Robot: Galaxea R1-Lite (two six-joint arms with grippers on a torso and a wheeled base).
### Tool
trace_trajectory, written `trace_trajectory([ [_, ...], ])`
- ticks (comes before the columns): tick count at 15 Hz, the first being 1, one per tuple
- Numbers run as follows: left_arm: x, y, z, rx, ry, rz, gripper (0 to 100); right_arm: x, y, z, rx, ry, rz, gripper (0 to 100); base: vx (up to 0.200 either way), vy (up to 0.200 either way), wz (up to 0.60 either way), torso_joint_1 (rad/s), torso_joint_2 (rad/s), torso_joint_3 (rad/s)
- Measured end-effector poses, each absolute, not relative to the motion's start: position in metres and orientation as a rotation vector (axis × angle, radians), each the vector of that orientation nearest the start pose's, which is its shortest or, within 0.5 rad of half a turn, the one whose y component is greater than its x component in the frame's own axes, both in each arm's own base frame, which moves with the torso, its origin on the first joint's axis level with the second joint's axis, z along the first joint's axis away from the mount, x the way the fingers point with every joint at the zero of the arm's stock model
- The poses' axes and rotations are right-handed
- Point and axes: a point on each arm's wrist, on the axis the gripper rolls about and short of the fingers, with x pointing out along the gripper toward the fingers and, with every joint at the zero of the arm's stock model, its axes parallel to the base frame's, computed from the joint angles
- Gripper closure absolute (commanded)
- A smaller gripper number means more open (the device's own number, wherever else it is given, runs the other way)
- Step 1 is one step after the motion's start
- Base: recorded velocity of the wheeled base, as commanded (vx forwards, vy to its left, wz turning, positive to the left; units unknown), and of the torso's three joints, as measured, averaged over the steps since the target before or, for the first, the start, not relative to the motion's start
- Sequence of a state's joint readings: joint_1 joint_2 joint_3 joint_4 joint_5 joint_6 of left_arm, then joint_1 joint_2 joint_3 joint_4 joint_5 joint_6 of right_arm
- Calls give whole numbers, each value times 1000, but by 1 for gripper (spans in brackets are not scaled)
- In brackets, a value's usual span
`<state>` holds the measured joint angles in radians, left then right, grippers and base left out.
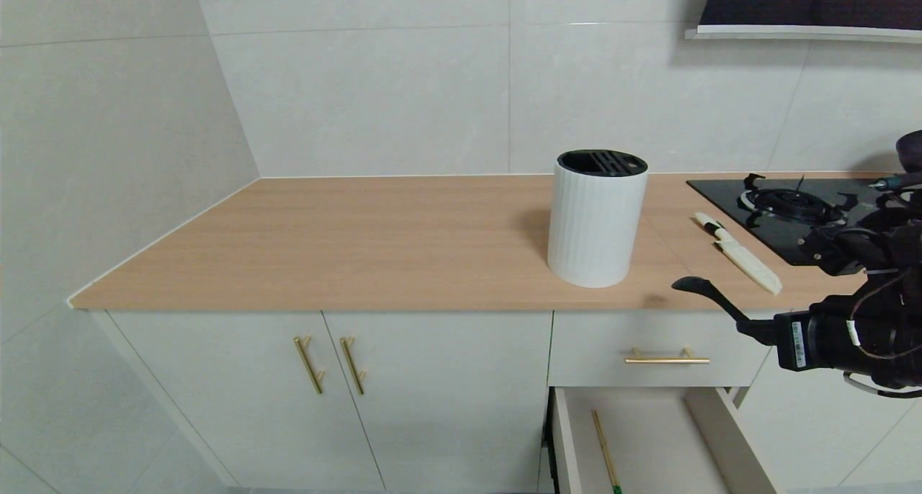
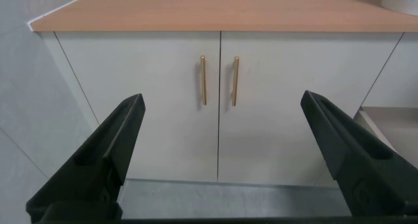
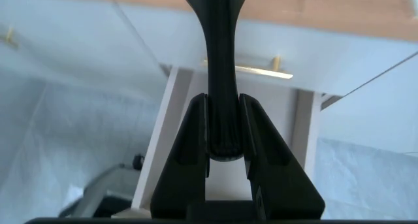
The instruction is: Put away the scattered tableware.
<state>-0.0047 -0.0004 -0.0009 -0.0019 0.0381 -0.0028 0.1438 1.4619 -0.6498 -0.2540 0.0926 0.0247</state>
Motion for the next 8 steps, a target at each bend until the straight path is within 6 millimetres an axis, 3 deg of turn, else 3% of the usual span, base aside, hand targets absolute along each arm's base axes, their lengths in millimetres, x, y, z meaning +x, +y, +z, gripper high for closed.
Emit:
trace_trajectory([
  [8, -23, 1, 76, -3, -3, 33, 0, 224, 37, 165, -7, 577, 237, 100, 0, 0, 0, -195, 453, 261],
])
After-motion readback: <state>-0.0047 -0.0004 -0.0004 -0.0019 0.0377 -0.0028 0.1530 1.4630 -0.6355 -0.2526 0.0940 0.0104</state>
